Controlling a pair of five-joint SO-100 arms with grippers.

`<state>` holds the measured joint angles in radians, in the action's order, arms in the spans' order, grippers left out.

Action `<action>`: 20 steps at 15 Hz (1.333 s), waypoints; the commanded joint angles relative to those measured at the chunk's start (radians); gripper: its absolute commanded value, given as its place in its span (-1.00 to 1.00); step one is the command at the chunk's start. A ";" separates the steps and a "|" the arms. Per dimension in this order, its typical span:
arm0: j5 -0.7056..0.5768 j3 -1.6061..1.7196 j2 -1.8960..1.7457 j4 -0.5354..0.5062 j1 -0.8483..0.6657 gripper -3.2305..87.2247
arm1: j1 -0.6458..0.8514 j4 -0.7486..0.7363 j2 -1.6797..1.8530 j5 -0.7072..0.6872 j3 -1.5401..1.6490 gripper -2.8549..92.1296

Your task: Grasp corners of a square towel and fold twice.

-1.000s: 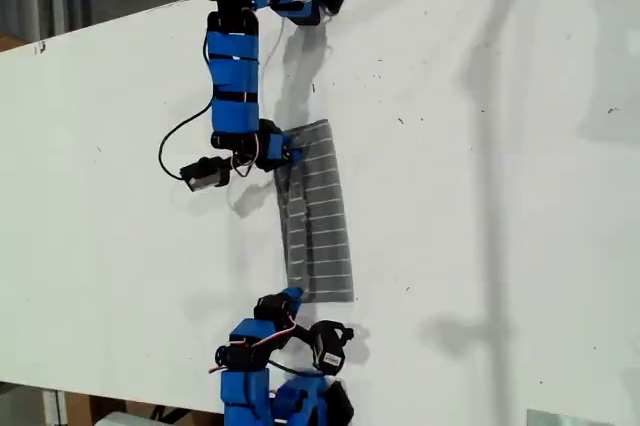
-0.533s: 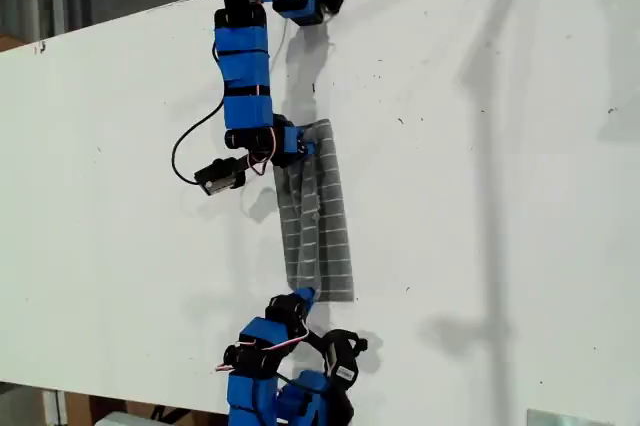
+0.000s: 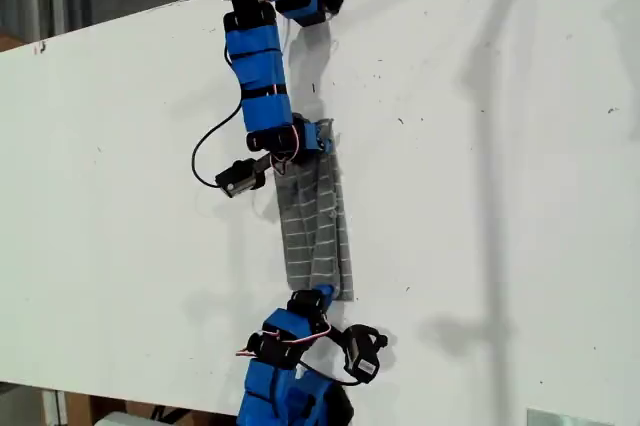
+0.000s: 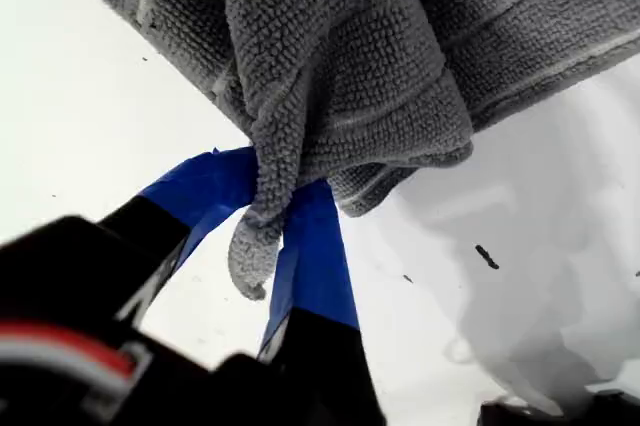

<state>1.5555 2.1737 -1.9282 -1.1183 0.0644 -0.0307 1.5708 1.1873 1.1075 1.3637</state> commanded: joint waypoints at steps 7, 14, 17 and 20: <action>0.046 -0.029 -0.135 -0.130 0.048 -0.15 | 0.048 0.080 0.160 -0.018 0.083 -0.12; 0.078 0.176 -0.446 -0.138 0.012 -0.20 | 0.236 -0.101 0.064 -0.167 0.230 -0.02; 0.075 0.179 -0.440 -0.124 0.012 -0.20 | 0.311 -0.155 -0.043 -0.219 0.236 -0.11; 0.084 0.198 -0.422 -0.091 0.018 -0.20 | 0.345 -0.183 -0.046 -0.190 0.324 -0.94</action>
<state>1.6260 2.3777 -2.3501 -1.2318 0.0782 0.2792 1.3898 1.1474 0.9035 1.6368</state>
